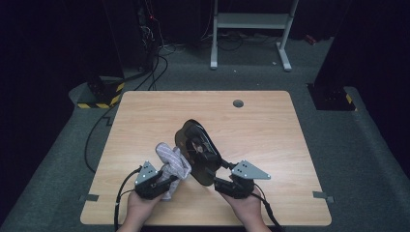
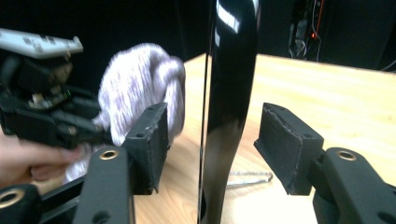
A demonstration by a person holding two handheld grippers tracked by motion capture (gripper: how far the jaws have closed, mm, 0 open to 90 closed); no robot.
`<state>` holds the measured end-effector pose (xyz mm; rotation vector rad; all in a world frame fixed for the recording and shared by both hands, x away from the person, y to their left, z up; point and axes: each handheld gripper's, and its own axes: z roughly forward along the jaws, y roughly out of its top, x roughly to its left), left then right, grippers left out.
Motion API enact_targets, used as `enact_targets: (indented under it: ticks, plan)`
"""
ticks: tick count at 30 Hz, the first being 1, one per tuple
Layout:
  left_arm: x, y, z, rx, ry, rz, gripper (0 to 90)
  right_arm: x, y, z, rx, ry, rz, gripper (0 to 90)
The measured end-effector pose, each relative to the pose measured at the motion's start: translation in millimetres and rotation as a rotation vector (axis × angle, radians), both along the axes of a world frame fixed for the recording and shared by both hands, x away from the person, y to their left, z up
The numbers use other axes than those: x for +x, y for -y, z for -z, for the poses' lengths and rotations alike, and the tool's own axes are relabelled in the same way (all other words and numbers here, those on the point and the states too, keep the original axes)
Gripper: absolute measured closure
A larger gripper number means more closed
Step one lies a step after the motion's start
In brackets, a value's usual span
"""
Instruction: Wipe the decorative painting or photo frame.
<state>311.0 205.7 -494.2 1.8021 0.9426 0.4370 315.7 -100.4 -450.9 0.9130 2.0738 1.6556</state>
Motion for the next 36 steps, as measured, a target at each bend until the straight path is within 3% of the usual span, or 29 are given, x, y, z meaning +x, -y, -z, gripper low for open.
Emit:
enact_targets:
  ticks: [9, 12, 17, 19, 21, 26, 31, 36]
  plan:
    - [-0.7, -1.8, -2.4, 0.008, 0.027, -0.010, 65.1, 3.0, 2.2, 0.7, -0.067, -0.019, 0.016, 35.1]
    - [-1.1, -1.9, -2.7, -0.001, 0.032, -0.012, 65.1, 0.3, 6.8, 3.4, -0.048, -0.021, 0.022, 33.8]
    - [-0.9, -2.1, -3.1, -0.009, 0.034, -0.009, 65.0, -2.2, 9.9, 22.1, -0.011, -0.031, 0.033, 32.8]
    - [-1.7, -1.7, -4.2, -0.005, 0.036, -0.013, 64.2, -2.5, 8.2, 24.3, -0.043, -0.030, 0.031, 32.5]
    - [-2.8, -2.4, -5.7, 0.000, 0.051, -0.020, 64.0, -3.8, 8.8, 25.2, -0.038, -0.015, 0.033, 33.2]
    - [-6.0, -7.2, -8.9, -0.016, 0.068, -0.047, 64.1, -0.8, 4.9, 32.8, -0.045, -0.033, 0.023, 32.9]
    - [-8.7, -13.6, -10.1, -0.022, 0.066, -0.074, 64.1, 4.6, -4.2, 36.9, -0.047, -0.029, 0.004, 37.9]
    - [-16.2, -24.3, -9.2, -0.020, 0.064, -0.104, 64.1, 10.5, -10.6, 34.6, -0.003, -0.024, 0.003, 44.9]
